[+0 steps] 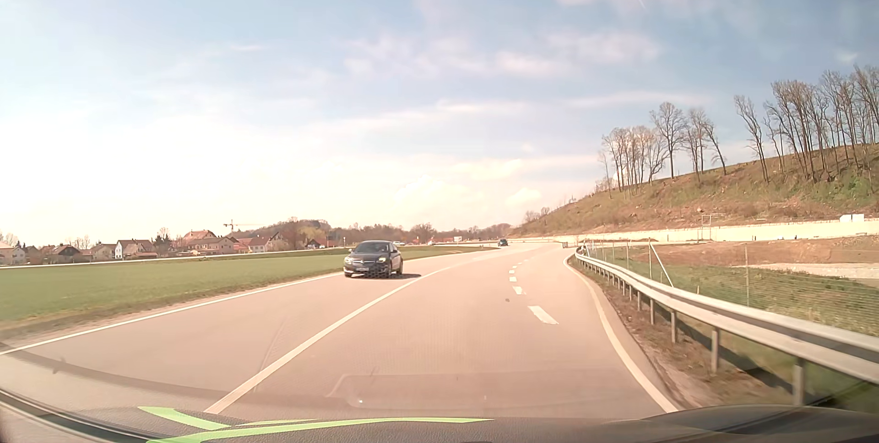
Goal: Follow the waypoints while adhering to traffic rules and regulations
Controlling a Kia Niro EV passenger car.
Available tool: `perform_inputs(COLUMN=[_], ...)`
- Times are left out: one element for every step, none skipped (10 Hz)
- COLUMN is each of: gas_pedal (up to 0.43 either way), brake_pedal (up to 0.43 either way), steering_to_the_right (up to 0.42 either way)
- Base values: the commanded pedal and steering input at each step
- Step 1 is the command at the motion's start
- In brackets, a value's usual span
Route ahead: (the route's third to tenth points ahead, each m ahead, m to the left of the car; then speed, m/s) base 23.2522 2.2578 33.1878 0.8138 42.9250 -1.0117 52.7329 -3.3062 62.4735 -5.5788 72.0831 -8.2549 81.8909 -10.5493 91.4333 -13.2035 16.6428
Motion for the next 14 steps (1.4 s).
perform_inputs(gas_pedal=[0.11, 0.11, 0.11, 0.11, 0.11, 0.087, 0.028, 0.0, 0.0, 0.0, 0.0, 0.0, 0.0, 0.0], brake_pedal=[0.0, 0.0, 0.0, 0.0, 0.0, 0.0, 0.0, 0.0, 0.0, 0.0, 0.0, 0.0, 0.0, 0.0], steering_to_the_right=[0.03, 0.03, 0.03, 0.03, 0.029, 0.028, 0.026, 0.025, 0.021, 0.018, 0.017, 0.017, 0.017, 0.018])
